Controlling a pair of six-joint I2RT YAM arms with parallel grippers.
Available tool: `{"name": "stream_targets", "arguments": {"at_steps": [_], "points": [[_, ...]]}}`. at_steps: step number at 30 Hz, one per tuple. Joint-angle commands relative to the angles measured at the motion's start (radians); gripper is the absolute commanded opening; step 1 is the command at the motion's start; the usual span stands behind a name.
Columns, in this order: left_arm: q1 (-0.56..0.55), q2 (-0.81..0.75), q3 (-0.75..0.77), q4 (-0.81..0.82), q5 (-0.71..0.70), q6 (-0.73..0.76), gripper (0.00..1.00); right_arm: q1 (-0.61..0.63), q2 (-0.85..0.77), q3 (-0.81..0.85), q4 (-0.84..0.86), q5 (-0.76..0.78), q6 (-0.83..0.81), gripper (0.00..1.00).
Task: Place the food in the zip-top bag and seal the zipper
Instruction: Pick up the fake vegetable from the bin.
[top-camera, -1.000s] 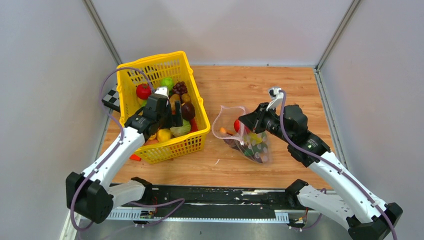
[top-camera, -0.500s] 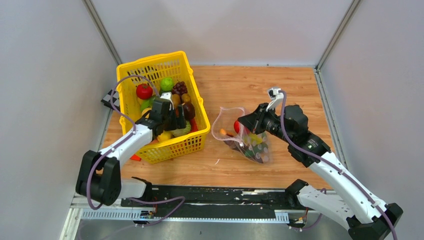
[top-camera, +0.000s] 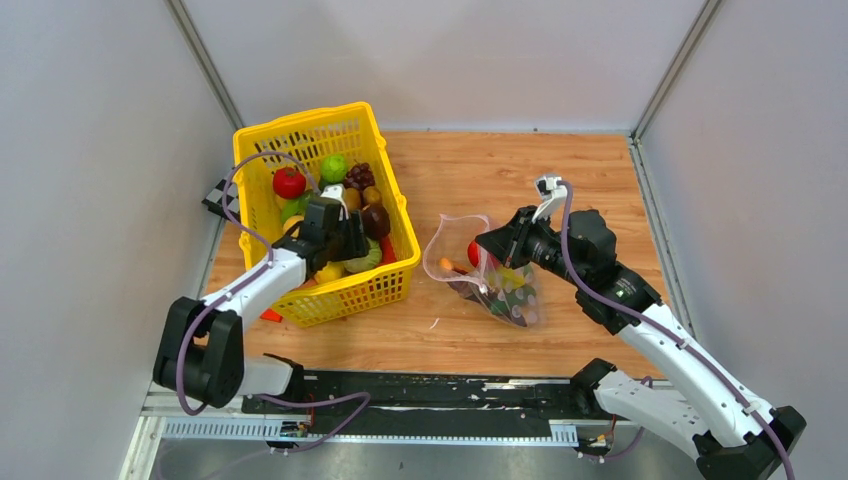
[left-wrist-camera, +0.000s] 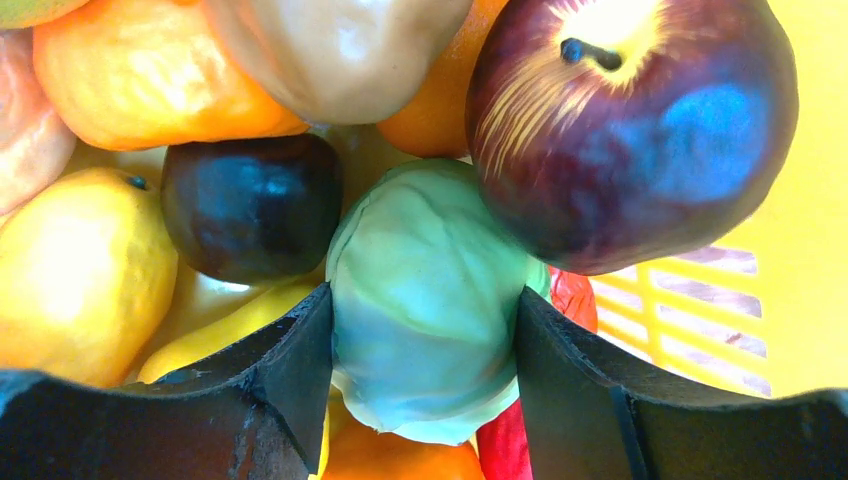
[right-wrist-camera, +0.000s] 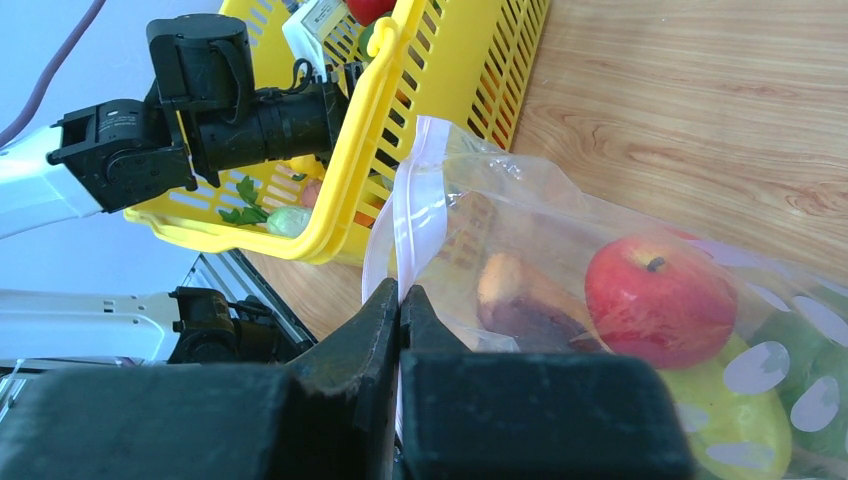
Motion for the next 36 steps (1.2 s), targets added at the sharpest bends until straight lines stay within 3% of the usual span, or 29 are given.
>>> {"name": "stream_targets", "arguments": {"at_steps": [1,10,26,36], "points": [[0.005,-0.094,-0.003,-0.028,-0.024,0.021,0.56,0.002,-0.009,0.021,0.043,-0.004,0.014,0.01],[0.005,-0.22,-0.008,-0.079,-0.026,0.055,0.42,0.003,-0.007,0.021,0.046,0.001,0.016,0.0],[0.005,-0.387,0.058,-0.199,-0.044,0.072,0.42,0.002,0.001,0.029,0.046,-0.005,0.019,0.0],[0.005,-0.456,0.109,-0.255,-0.058,0.06,0.42,0.003,0.085,0.057,0.043,0.016,0.056,0.0]]}}
